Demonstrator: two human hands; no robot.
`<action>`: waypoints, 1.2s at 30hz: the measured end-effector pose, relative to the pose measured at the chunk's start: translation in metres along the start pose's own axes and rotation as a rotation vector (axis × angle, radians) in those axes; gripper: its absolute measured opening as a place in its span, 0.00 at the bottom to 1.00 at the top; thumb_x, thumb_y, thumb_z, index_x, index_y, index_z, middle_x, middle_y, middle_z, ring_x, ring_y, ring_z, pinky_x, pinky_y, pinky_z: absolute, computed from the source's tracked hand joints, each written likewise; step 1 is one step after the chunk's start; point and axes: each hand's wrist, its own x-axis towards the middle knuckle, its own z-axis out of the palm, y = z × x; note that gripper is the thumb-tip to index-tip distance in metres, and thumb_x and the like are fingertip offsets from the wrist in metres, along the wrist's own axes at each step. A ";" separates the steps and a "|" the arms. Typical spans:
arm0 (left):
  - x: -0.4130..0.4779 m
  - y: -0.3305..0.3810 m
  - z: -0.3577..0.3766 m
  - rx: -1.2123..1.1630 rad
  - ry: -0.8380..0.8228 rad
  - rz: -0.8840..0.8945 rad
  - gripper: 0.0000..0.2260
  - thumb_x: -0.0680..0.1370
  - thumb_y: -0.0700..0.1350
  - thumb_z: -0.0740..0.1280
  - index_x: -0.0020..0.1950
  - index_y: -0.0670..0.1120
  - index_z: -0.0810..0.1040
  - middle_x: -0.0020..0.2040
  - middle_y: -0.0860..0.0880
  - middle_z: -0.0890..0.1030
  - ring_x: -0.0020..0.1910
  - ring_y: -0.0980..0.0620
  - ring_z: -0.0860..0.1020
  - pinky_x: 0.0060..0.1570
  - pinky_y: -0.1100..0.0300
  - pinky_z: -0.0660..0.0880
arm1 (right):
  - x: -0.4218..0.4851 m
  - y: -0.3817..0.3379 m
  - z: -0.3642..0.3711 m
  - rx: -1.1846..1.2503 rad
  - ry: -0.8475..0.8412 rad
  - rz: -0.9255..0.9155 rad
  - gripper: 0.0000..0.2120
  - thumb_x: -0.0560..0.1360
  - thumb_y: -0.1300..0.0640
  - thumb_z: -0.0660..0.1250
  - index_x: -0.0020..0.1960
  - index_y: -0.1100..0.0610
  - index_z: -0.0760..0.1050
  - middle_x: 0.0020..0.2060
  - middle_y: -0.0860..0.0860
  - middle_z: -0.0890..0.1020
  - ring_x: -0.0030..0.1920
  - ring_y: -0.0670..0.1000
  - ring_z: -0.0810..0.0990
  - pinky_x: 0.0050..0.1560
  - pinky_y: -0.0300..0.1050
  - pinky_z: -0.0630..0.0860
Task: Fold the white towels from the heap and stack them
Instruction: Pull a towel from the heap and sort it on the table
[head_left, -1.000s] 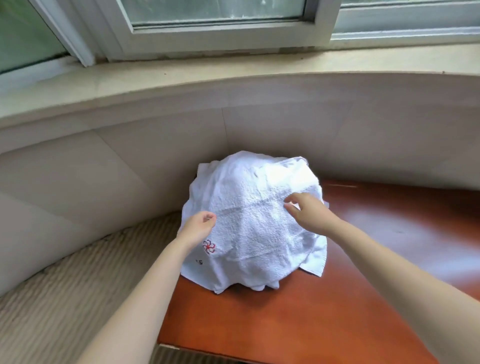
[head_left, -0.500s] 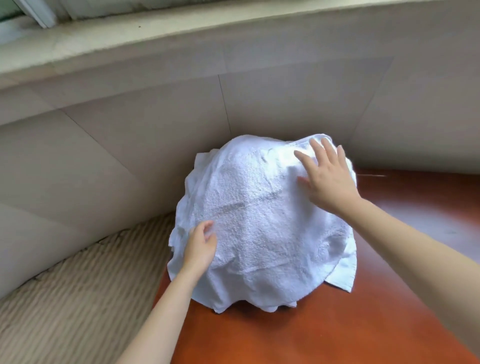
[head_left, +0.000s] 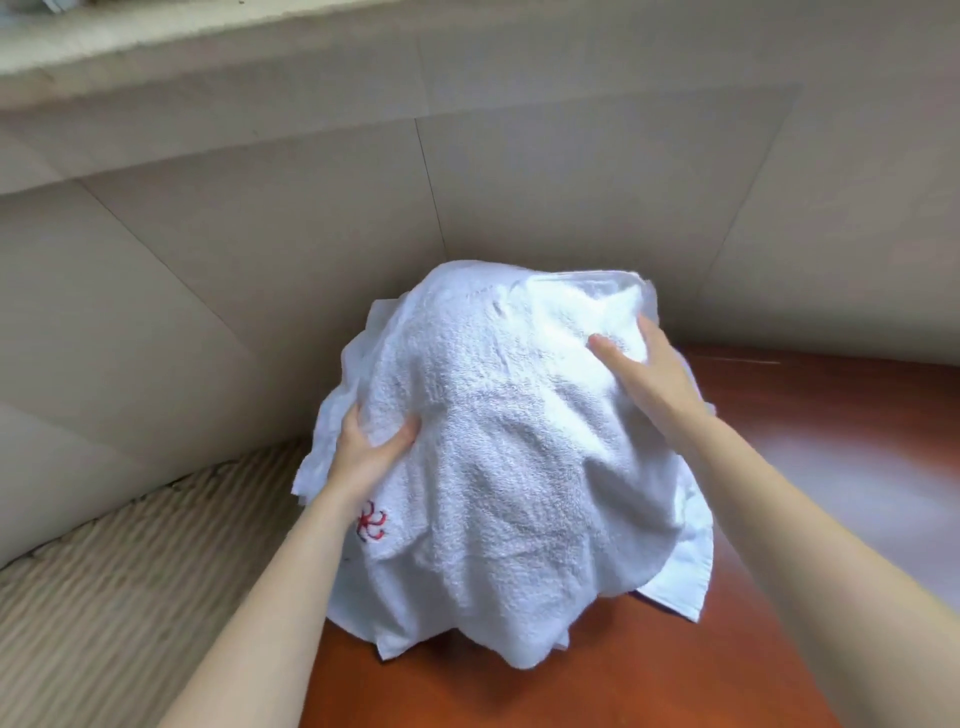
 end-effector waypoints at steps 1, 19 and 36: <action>0.003 0.000 -0.005 -0.014 -0.002 -0.057 0.57 0.53 0.71 0.76 0.76 0.53 0.57 0.71 0.50 0.70 0.66 0.48 0.72 0.66 0.46 0.70 | 0.002 0.001 -0.001 0.068 -0.013 0.022 0.40 0.67 0.37 0.72 0.74 0.47 0.60 0.67 0.43 0.70 0.63 0.42 0.70 0.63 0.32 0.60; -0.046 0.057 -0.005 -0.367 -0.204 -0.334 0.28 0.64 0.53 0.79 0.59 0.42 0.78 0.50 0.44 0.85 0.49 0.44 0.83 0.54 0.49 0.78 | -0.053 -0.027 0.006 0.648 0.087 0.611 0.16 0.65 0.57 0.78 0.50 0.57 0.78 0.39 0.51 0.86 0.38 0.50 0.85 0.39 0.44 0.82; -0.138 0.234 0.033 -0.455 -0.655 -0.116 0.23 0.66 0.42 0.75 0.60 0.39 0.78 0.55 0.40 0.83 0.56 0.41 0.81 0.55 0.47 0.78 | -0.141 -0.125 -0.128 1.088 0.281 0.569 0.06 0.69 0.65 0.73 0.43 0.64 0.77 0.36 0.60 0.80 0.37 0.57 0.79 0.45 0.56 0.78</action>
